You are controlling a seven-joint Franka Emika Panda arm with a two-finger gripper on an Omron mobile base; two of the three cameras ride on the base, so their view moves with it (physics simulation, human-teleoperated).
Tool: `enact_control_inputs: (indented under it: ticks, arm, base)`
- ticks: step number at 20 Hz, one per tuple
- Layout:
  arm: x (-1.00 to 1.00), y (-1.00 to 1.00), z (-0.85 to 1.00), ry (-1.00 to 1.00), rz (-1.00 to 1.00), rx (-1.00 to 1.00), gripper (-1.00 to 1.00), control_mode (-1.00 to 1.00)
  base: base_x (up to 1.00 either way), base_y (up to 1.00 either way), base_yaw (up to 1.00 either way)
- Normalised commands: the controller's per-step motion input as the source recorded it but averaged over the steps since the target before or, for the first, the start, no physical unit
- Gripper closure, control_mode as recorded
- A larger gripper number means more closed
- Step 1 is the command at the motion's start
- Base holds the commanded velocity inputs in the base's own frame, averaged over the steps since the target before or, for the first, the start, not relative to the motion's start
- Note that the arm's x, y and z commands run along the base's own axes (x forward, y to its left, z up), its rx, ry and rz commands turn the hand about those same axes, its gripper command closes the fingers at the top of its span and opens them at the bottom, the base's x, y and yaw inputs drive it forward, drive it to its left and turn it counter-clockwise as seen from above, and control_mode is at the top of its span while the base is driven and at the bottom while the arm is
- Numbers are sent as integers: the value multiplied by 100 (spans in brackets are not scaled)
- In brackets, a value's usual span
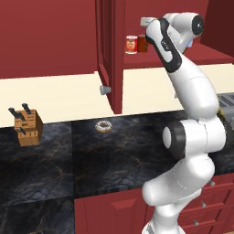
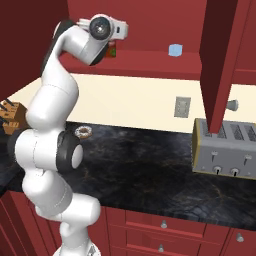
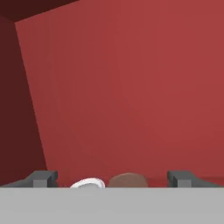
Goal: Pick the cans from the counter and place them in their designated side in the cabinet.
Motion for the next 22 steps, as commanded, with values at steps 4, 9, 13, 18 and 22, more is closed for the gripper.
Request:
enact_control_inputs:
  ticks: [4, 9, 13, 18, 22]
  arm:
    - [-73, 0, 14, -16, 5, 0, -100, -100]
    - [-79, 0, 3, -10, 5, -2, -100, -100]
    - [-74, 0, 2, -2, 4, -1, -100, -100]
    - [-72, 0, 3, 0, 4, 0, -100, -100]
    - [-69, 0, 1, 0, 4, -1, -100, -100]
  base:
    - [0, 0, 0]
    - [0, 0, 0]
    - [0, 0, 0]
    - [0, 0, 0]
    - [0, 0, 0]
